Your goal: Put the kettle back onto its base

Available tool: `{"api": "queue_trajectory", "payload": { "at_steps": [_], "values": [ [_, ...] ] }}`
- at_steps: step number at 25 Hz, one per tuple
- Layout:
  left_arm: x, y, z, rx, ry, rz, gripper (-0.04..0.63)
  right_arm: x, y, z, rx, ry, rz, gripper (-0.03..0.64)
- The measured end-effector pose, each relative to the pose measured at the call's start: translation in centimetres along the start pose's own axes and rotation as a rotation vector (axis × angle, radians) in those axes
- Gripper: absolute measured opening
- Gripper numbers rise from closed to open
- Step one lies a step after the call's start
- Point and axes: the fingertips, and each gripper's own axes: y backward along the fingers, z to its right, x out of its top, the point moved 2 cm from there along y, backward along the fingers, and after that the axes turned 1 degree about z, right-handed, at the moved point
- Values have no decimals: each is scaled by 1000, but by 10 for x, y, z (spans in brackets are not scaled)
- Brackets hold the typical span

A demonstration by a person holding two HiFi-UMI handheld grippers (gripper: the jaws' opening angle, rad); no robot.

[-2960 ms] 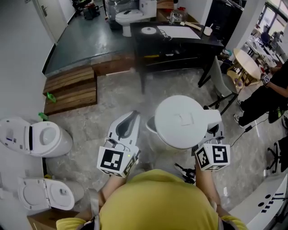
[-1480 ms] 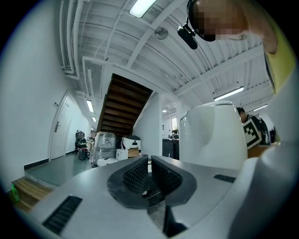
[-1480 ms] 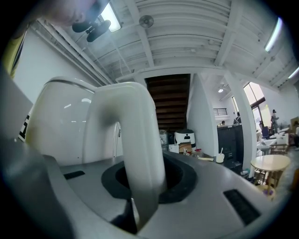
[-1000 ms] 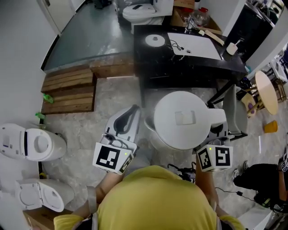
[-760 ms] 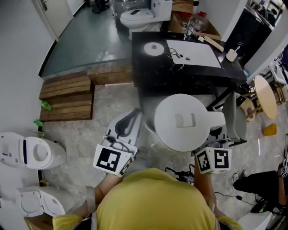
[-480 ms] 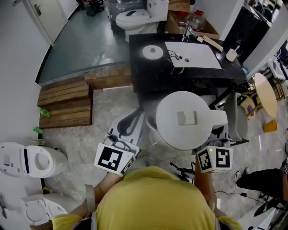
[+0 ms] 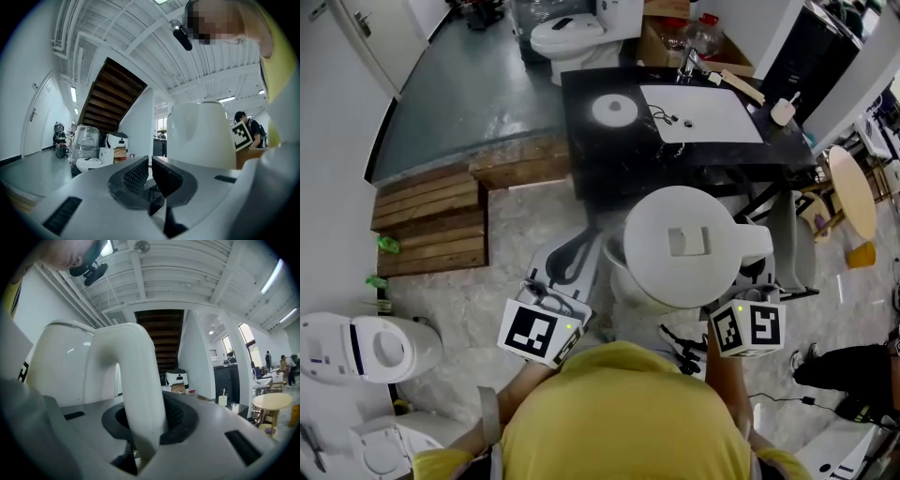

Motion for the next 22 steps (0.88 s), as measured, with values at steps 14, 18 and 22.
{"api": "queue_trajectory", "payload": {
  "at_steps": [14, 18, 22],
  "values": [
    [-3, -81, -49, 38, 4, 17, 32, -6, -104, 31, 43, -8, 11, 86],
    [-5, -113, -62, 42, 8, 15, 31, -6, -141, 44, 58, -4, 13, 86],
    [-6, -147, -78, 56, 8, 12, 32, -5, -181, 59, 77, -5, 22, 86]
  ]
}}
